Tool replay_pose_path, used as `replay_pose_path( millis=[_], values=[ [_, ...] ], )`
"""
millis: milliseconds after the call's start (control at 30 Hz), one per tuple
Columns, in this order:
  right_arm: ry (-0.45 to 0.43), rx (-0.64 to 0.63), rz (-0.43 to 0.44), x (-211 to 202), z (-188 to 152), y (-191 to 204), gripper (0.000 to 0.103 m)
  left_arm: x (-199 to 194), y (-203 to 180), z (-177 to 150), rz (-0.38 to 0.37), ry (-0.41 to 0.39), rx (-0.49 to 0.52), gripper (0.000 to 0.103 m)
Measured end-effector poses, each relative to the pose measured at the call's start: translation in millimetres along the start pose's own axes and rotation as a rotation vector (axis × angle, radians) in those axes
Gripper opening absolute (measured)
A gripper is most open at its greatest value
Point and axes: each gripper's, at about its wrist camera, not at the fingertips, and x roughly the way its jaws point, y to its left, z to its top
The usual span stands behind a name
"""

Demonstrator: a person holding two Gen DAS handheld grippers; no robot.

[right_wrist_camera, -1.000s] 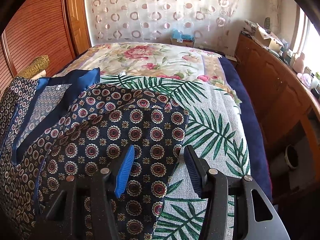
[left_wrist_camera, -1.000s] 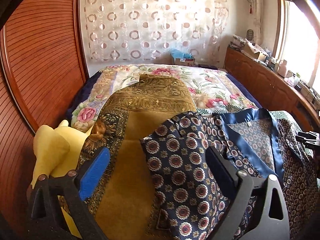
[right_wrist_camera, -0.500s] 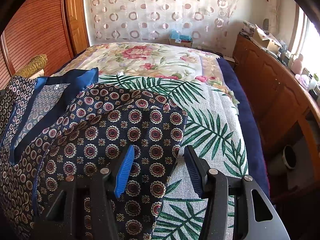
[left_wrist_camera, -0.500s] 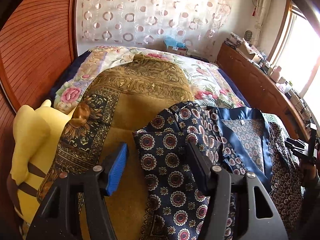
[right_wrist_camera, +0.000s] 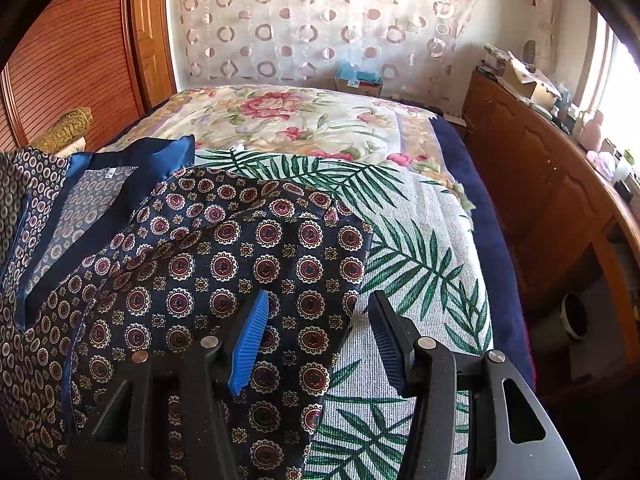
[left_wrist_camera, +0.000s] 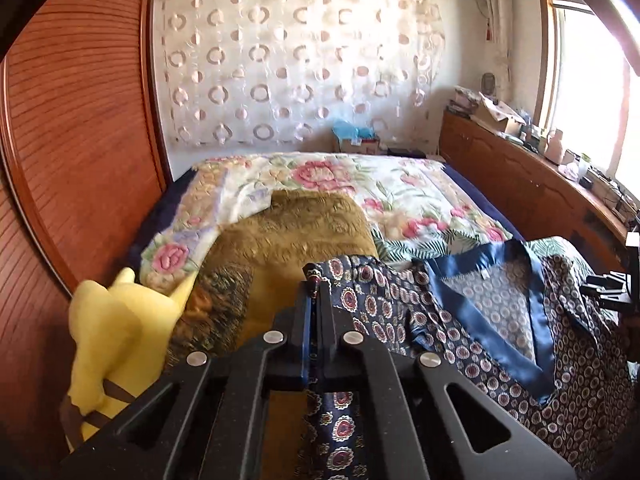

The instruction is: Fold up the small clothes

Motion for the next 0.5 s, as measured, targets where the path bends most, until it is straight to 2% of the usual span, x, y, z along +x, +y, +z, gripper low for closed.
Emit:
replay_pose_path(
  millis=[267, 400, 500],
  values=[
    [-0.001, 0.002, -0.001, 0.4, -0.3, -0.5, 0.054, 5.8, -2.2, -2.2, 0.001, 0.016, 0.003, 0.003],
    [-0.009, 0.021, -0.025, -1.9, 0.0, -4.4, 0.054, -0.6, -11.7, -4.4, -0.025, 0.015, 0.005, 0.003],
    [0.0, 0.084, 0.062, -2.7, -1.3, -11.6, 0.054, -10.9, -22.6, -7.8, -0.041, 0.003, 0.024, 0.003]
  ],
)
